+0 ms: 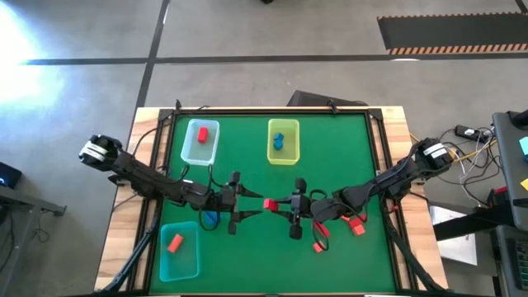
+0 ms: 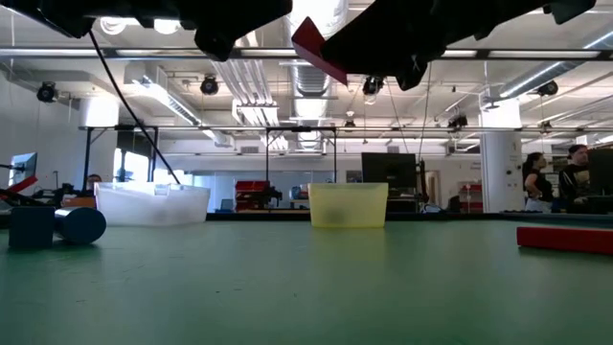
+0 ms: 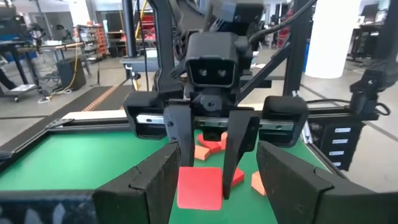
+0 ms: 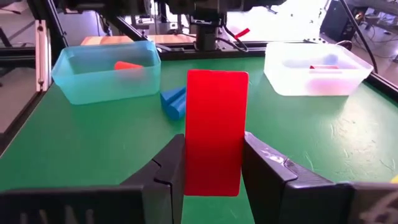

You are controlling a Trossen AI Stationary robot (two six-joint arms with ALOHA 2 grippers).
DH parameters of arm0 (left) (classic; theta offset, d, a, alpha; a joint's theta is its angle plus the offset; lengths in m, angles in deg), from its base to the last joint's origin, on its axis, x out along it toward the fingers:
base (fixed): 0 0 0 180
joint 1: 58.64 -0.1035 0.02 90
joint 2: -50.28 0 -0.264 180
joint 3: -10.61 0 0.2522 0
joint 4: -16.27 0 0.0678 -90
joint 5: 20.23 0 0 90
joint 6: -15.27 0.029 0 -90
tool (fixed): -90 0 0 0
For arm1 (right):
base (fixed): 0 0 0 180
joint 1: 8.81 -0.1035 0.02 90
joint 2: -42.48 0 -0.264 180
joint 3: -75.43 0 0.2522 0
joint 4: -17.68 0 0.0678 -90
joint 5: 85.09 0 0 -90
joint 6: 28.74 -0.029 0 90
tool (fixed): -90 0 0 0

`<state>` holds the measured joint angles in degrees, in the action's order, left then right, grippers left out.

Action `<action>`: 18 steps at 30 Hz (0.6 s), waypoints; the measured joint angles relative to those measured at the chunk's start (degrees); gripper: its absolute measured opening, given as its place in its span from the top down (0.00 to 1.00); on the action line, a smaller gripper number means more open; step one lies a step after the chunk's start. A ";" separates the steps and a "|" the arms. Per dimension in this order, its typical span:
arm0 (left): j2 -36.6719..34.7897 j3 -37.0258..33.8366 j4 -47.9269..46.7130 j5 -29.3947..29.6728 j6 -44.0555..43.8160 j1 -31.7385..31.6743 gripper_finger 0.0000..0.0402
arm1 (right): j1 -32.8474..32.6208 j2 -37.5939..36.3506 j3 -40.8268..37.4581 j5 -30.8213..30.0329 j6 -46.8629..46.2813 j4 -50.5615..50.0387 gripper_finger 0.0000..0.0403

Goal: Sort & place blocks by color
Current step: Put the red block into the white bin

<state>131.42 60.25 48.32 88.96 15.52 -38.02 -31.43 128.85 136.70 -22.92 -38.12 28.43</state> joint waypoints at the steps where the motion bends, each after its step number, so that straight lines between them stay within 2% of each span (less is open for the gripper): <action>1: 0.77 0.01 0.96 -0.01 -0.02 -0.14 0.51 | 0.00 0.00 0.00 -0.01 0.00 0.01 0.73; 5: 3.41 0.32 2.15 0.03 -0.60 -0.76 0.50 | 0.02 0.00 0.00 1.10 0.00 0.37 0.73; 13: 6.61 1.07 2.20 0.30 -2.93 -1.86 0.35 | 0.00 0.00 0.00 1.36 0.06 0.81 0.73; 18: 7.75 1.06 2.20 0.14 -2.93 -3.04 0.32 | 0.00 0.00 0.00 1.33 0.38 0.90 0.73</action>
<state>139.17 61.31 50.52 89.10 12.59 -41.06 -31.43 128.85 136.70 -21.59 -37.74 29.33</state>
